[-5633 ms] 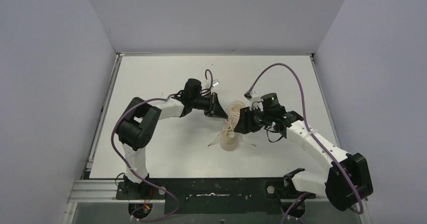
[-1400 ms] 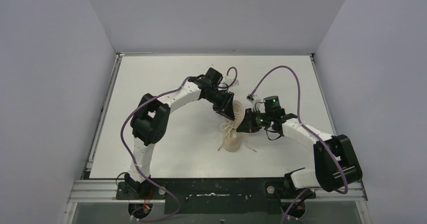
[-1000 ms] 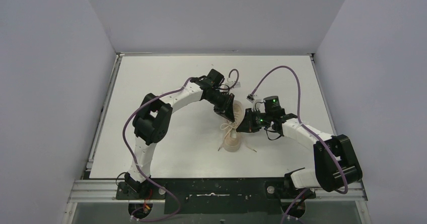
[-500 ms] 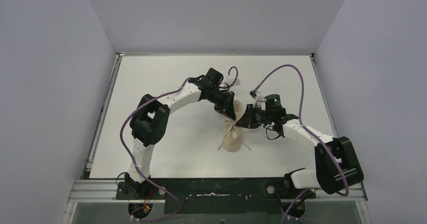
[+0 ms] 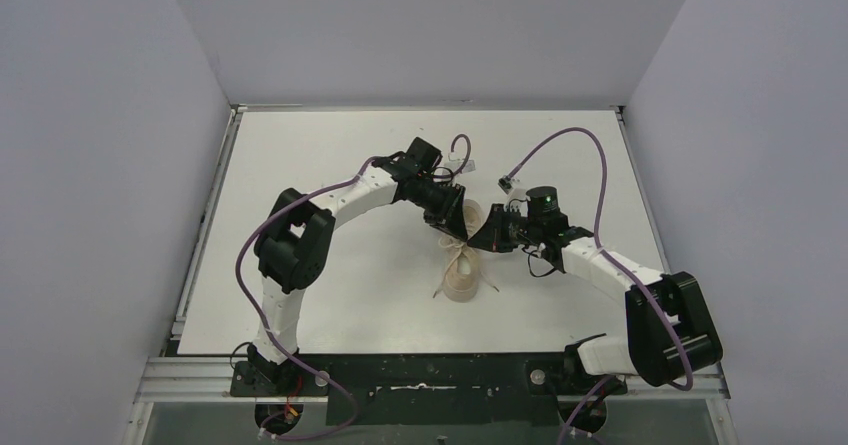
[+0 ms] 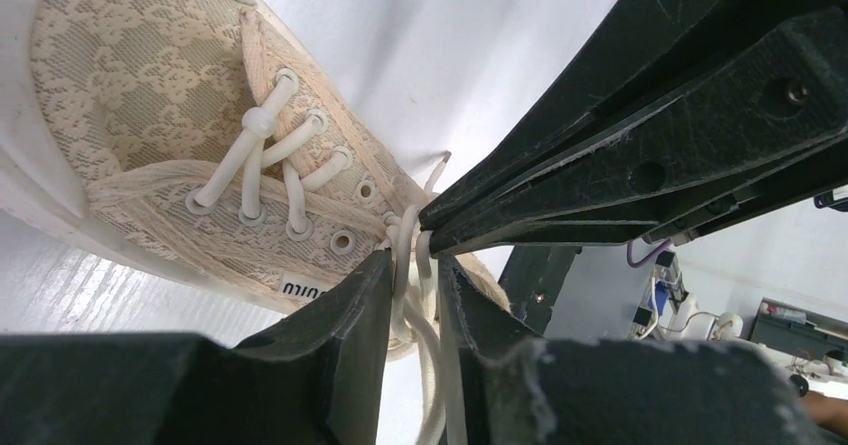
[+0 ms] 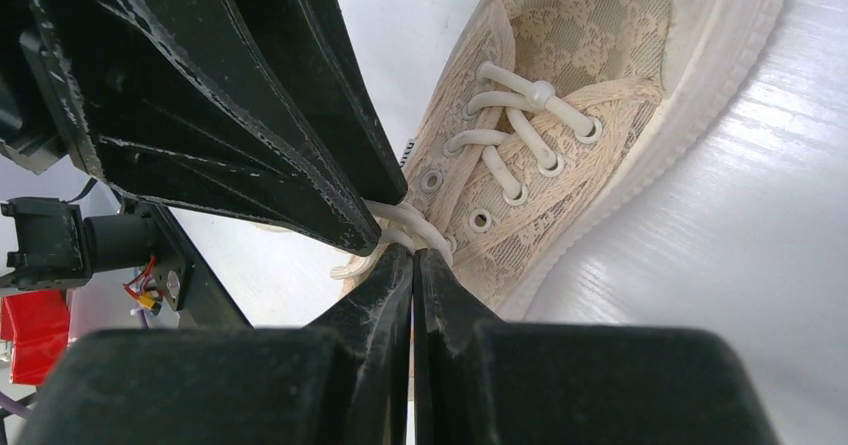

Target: Tie the shoes

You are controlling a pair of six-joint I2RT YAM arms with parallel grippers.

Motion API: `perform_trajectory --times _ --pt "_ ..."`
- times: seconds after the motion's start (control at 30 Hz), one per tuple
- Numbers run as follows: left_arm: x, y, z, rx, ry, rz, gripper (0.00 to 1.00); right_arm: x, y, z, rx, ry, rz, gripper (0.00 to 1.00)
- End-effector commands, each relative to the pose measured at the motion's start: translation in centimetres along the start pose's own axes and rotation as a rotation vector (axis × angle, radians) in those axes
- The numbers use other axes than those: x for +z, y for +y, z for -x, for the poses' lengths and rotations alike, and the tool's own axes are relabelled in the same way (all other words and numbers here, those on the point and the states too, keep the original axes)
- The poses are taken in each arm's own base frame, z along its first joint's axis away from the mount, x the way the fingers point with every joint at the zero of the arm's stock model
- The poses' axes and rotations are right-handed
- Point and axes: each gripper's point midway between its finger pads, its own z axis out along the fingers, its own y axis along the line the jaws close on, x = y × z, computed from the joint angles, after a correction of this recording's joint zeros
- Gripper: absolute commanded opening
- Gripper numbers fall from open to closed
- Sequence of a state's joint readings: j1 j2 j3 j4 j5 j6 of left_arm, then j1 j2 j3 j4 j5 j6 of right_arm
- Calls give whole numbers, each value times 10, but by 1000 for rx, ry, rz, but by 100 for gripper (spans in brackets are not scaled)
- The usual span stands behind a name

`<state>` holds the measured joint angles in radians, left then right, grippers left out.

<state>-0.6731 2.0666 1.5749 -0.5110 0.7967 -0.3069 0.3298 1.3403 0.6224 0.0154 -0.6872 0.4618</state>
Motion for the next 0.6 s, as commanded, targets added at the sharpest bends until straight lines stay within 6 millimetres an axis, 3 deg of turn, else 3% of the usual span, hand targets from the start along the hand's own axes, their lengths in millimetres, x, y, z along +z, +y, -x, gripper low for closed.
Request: perform_trajectory --times 0.0,0.27,0.47,0.57 --pt "-14 -19 11 76 -55 -7 23 4 4 16 -37 -55 20 0" --pt "-12 -13 1 88 -15 7 30 7 6 14 -45 -41 26 0" --pt "-6 -12 -2 107 10 10 25 6 8 15 -52 -44 28 0" --pt "-4 -7 -3 106 17 25 15 5 9 15 -55 -45 29 0"
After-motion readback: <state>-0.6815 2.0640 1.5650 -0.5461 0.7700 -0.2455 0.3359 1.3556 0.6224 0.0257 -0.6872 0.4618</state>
